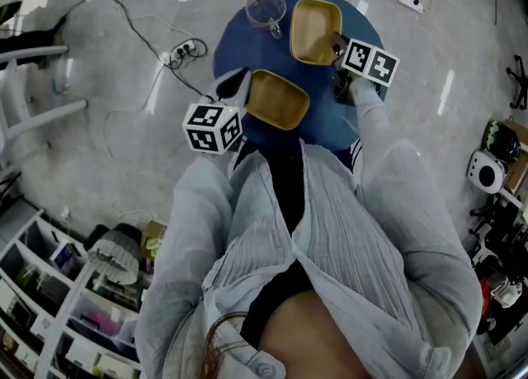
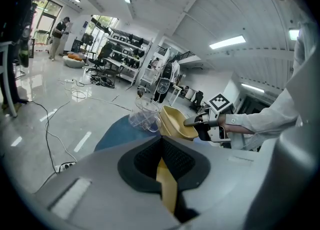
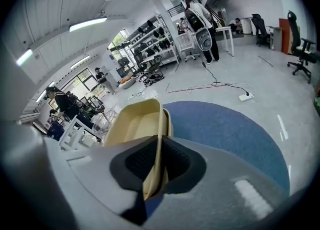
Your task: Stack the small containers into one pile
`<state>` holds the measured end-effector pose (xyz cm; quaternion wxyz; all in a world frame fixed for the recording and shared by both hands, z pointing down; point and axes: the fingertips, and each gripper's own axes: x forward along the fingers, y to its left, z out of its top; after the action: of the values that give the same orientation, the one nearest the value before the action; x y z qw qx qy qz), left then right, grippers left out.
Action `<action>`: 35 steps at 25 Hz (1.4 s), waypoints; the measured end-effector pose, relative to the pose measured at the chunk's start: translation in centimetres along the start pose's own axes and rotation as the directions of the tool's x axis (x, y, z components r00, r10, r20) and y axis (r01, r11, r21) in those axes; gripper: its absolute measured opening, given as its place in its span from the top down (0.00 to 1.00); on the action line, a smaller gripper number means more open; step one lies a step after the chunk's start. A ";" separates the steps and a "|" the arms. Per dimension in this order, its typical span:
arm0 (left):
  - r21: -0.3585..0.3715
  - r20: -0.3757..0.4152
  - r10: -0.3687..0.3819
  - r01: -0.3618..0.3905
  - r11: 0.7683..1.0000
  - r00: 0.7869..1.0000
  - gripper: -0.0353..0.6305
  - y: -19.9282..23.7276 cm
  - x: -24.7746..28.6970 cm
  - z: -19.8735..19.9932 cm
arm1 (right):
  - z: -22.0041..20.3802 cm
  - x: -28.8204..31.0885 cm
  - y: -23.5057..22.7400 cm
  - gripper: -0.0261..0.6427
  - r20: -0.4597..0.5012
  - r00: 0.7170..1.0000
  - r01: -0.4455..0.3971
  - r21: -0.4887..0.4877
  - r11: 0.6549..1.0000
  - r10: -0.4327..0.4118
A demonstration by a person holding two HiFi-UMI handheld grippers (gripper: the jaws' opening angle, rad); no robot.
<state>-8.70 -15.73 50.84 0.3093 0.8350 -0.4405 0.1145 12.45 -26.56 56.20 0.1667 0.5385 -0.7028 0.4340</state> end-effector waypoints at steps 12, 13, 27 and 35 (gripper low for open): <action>-0.010 -0.009 -0.001 0.000 1.000 1.000 0.93 0.3 0.2 -0.4 | -0.3 0.4 0.4 0.86 0.001 0.997 0.077 -0.230 0.970 -0.079; -0.010 -0.008 -0.001 0.001 1.000 1.000 0.93 0.3 0.3 -0.4 | -0.2 0.4 0.5 0.84 0.002 0.997 0.077 -0.242 0.967 -0.079; -0.012 -0.002 0.004 -0.005 1.000 1.000 0.93 0.3 0.0 -0.5 | -1.6 0.3 0.5 0.51 -0.014 0.997 0.071 -0.327 0.942 -0.079; -0.010 -0.002 0.007 -0.007 1.000 1.000 0.93 0.2 -0.4 -0.9 | -2.3 -0.8 1.0 0.46 -0.017 0.999 0.043 -0.307 0.951 -0.050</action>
<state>-9.08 -14.97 51.43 0.3134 0.8318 -0.4436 0.1143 11.32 -24.22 56.51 0.2668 0.5172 -0.7467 0.3221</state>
